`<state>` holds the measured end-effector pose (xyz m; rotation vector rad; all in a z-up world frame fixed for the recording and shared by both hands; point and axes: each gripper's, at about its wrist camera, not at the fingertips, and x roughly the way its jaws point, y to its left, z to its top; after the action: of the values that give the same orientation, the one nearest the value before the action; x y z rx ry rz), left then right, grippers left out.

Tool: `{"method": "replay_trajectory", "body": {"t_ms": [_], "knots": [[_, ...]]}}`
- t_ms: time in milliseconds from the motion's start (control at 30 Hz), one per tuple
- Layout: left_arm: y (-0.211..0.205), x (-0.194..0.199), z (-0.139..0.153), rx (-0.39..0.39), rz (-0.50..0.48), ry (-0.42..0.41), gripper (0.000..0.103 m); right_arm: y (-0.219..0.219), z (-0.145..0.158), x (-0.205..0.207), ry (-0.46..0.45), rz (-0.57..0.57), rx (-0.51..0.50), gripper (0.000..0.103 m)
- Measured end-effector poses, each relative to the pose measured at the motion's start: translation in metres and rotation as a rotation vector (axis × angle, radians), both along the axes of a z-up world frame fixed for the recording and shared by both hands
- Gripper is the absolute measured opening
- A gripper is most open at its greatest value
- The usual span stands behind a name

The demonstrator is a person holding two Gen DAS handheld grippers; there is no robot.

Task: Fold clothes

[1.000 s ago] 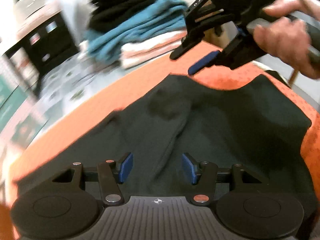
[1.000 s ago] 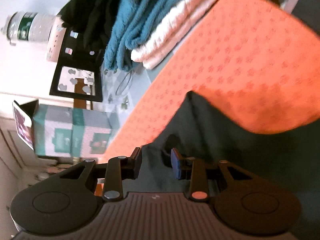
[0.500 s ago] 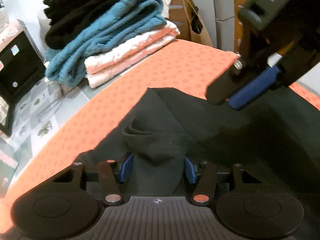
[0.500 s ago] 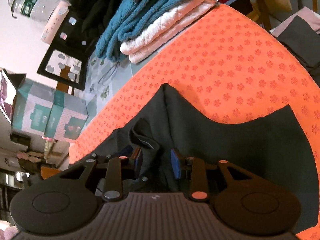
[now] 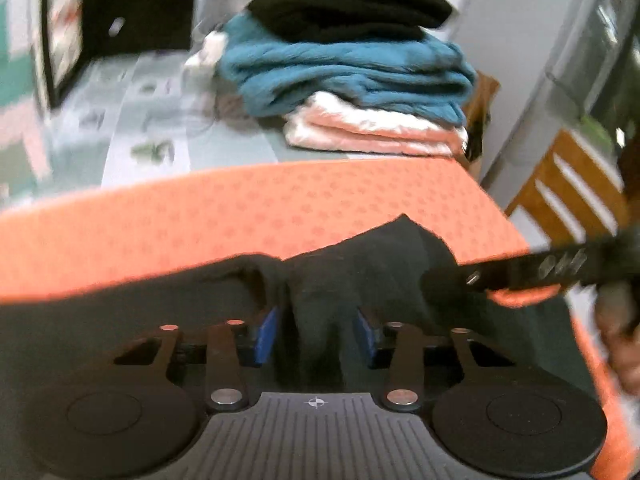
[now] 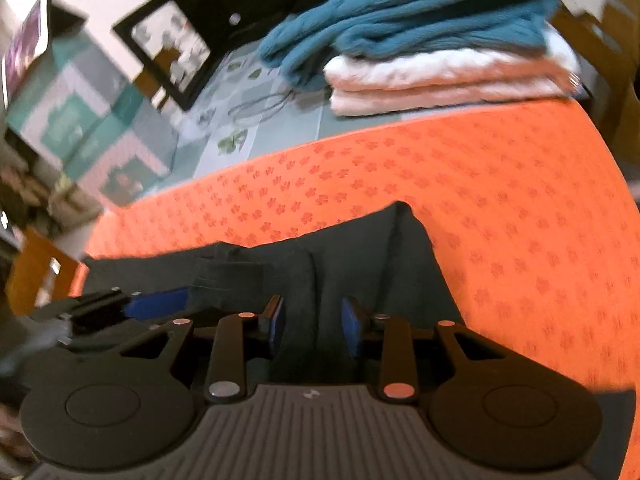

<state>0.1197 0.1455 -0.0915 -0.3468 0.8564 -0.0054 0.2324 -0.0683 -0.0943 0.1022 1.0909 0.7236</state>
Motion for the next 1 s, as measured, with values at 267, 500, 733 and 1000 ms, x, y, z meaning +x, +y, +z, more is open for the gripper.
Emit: {"method": "replay_trajectory", "body": {"t_ms": [267,500,733,1000], "knots": [[0.027,-0.002,-0.002,-0.196,0.110,-0.011,0.020,0.024,-0.018,-0.001,-0.034,0.067,-0.046,0.002],[0.027,0.012,0.004,-0.204,0.082,-0.039,0.012,0.001,0.015,-0.009,-0.092,-0.002,0.019,0.002],[0.027,0.025,-0.007,-0.184,0.096,0.001,0.013,-0.006,0.003,0.005,-0.093,-0.023,-0.024,0.002],[0.029,0.002,0.013,-0.114,0.085,0.011,0.020,-0.009,0.009,-0.004,-0.093,-0.021,-0.061,0.006]]}}
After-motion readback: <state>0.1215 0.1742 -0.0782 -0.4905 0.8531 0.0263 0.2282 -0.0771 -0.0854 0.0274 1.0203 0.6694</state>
